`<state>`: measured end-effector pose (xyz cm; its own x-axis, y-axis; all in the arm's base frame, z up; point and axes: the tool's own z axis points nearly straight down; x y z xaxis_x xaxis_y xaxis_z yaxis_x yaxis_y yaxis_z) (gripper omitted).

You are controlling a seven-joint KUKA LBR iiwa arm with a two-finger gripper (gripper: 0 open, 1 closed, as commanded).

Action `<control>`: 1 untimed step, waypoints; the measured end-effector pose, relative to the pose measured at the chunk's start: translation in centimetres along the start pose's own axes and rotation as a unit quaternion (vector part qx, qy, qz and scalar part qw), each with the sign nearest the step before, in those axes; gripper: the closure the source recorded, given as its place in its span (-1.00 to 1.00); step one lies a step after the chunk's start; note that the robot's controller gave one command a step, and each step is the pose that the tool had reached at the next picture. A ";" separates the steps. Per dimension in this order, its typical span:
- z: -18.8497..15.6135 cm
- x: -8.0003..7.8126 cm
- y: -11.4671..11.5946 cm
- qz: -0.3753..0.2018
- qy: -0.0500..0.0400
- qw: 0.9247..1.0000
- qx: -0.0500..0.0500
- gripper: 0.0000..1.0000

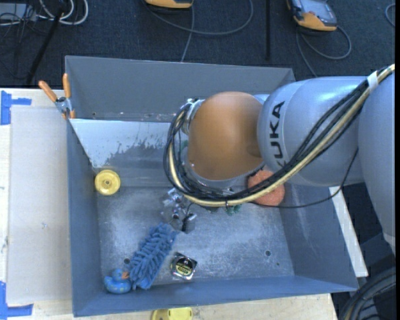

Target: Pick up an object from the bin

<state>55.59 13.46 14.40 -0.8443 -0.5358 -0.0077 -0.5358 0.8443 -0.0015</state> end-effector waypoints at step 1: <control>-0.4 1.5 -0.1 -0.002 0.004 1.000 -0.001 -1.00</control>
Offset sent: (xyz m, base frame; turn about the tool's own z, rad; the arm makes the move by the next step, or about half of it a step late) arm 0.0000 0.0000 0.0000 0.0000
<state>54.39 12.63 14.79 -0.8425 -0.5386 -0.0002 -0.5386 0.8425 0.0007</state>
